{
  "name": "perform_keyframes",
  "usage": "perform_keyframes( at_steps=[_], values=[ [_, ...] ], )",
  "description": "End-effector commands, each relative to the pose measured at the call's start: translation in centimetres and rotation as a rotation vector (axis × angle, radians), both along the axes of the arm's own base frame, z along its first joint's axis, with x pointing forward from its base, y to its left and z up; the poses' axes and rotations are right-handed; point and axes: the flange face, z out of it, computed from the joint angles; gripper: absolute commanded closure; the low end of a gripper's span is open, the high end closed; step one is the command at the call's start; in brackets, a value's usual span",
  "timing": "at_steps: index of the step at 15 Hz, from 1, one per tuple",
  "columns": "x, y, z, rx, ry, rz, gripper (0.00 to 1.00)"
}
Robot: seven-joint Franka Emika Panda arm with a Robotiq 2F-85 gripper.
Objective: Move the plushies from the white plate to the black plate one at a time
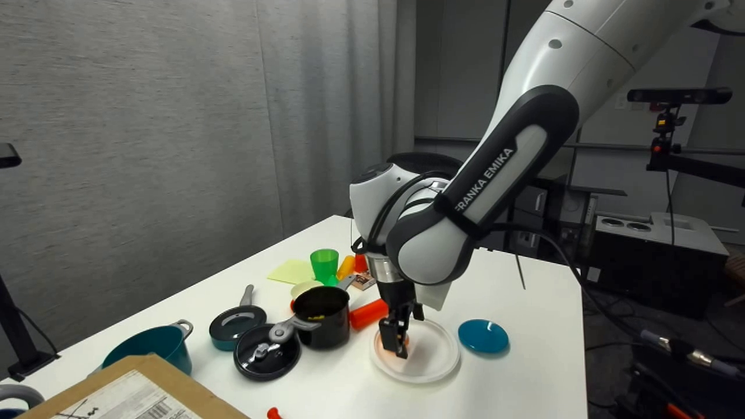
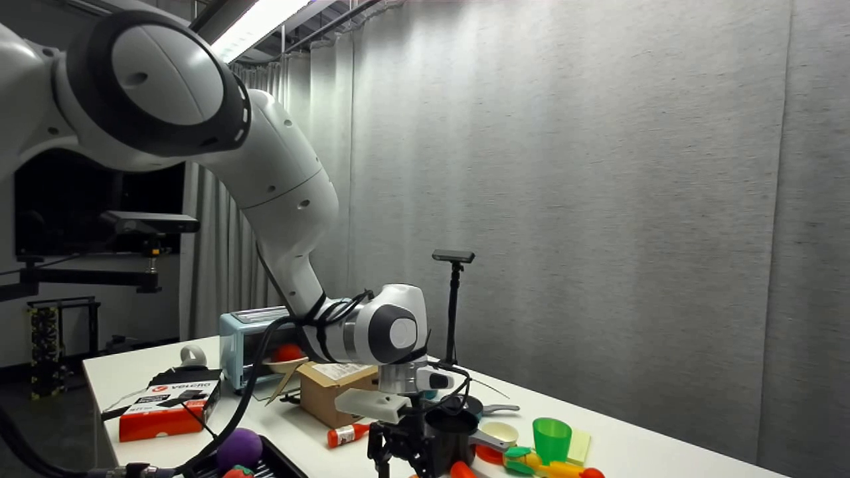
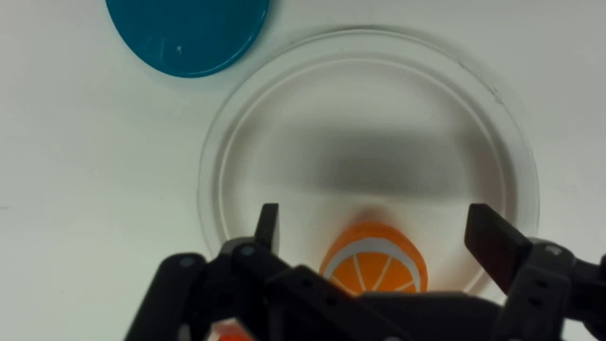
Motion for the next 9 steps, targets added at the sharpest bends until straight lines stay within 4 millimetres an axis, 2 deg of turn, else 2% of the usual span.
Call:
perform_keyframes(
  at_steps=[1, 7, 8, 9],
  values=[
    [0.4, -0.2, -0.1, -0.010, -0.048, -0.005, 0.00],
    [1.1, -0.7, -0.6, -0.025, -0.087, -0.010, 0.00],
    [1.2, -0.9, -0.8, -0.030, -0.087, -0.012, 0.19],
    [1.2, -1.3, -0.9, -0.034, -0.088, -0.017, 0.28]
  ],
)
